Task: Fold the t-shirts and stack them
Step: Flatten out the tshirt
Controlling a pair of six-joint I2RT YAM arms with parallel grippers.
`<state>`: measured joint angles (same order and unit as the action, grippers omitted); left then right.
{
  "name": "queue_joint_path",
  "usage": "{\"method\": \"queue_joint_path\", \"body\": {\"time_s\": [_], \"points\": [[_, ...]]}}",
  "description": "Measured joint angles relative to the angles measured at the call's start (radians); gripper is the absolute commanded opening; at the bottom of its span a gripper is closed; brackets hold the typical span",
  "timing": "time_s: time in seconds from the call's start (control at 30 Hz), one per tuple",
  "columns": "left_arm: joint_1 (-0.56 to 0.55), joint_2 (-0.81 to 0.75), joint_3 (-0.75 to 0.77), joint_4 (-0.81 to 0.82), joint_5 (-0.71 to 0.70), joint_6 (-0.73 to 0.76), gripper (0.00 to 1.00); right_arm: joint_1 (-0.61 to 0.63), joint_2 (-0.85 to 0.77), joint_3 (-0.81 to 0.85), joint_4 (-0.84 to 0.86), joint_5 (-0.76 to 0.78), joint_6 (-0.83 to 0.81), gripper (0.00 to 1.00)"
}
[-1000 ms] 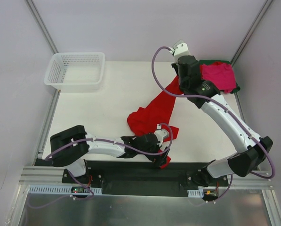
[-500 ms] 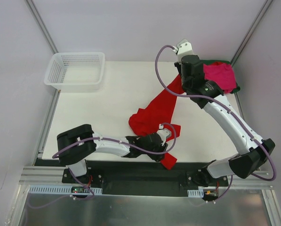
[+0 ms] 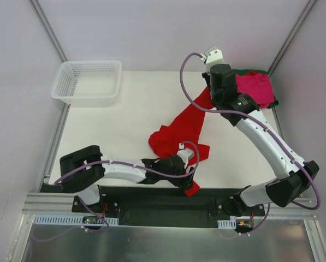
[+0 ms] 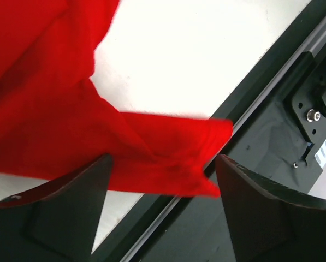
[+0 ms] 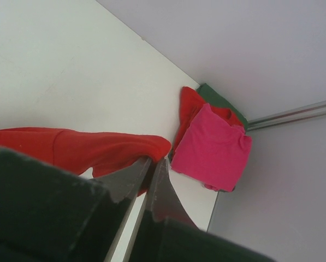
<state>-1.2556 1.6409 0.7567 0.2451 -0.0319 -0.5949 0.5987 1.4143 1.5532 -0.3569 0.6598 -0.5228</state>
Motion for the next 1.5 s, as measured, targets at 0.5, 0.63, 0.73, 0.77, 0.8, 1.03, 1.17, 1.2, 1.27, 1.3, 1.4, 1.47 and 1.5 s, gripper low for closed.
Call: {"method": "queue_joint_path", "body": {"time_s": [0.5, 0.63, 0.73, 0.77, 0.8, 1.03, 1.17, 1.2, 1.27, 1.3, 1.4, 1.47, 1.5], "points": [[0.067, -0.011, 0.072, -0.26, -0.141, -0.122, 0.61, -0.001, -0.001, -0.011, 0.0, -0.014, 0.014, 0.01], [0.067, 0.02, 0.119, -0.348, -0.192, -0.134, 0.37, -0.005, -0.002, -0.011, 0.0, -0.014, 0.014, 0.01], [0.068, 0.029, 0.131, -0.393, -0.224, -0.145, 0.01, -0.008, -0.005, -0.011, 0.0, -0.014, 0.015, 0.01], [0.071, 0.028, 0.131, -0.402, -0.232, -0.151, 0.0, -0.008, -0.006, -0.011, 0.0, -0.014, 0.015, 0.01], [0.074, 0.028, 0.13, -0.417, -0.242, -0.153, 0.0, -0.009, -0.007, -0.011, 0.0, -0.014, 0.016, 0.01], [0.08, 0.001, 0.134, -0.523, -0.282, -0.179, 0.0, -0.01, -0.012, -0.03, 0.0, -0.008, 0.025, 0.01], [0.101, -0.045, 0.139, -0.737, -0.345, -0.179, 0.0, -0.01, -0.018, -0.051, 0.0, 0.011, 0.034, 0.01], [0.116, -0.06, 0.139, -0.806, -0.36, -0.179, 0.0, -0.01, -0.023, -0.06, 0.0, 0.014, 0.037, 0.01], [0.158, -0.099, 0.139, -0.91, -0.394, -0.175, 0.0, -0.01, -0.04, -0.079, -0.001, 0.018, 0.045, 0.01], [0.193, -0.136, 0.139, -0.966, -0.413, -0.172, 0.0, -0.01, -0.05, -0.088, -0.003, 0.021, 0.049, 0.01], [0.29, -0.256, 0.154, -1.067, -0.47, -0.143, 0.0, -0.01, -0.098, -0.12, -0.011, 0.034, 0.067, 0.01], [0.344, -0.318, 0.178, -1.101, -0.504, -0.109, 0.0, -0.01, -0.128, -0.132, -0.024, 0.037, 0.082, 0.01], [0.381, -0.341, 0.198, -1.118, -0.521, -0.087, 0.0, -0.01, -0.145, -0.137, -0.031, 0.037, 0.093, 0.01]]}}
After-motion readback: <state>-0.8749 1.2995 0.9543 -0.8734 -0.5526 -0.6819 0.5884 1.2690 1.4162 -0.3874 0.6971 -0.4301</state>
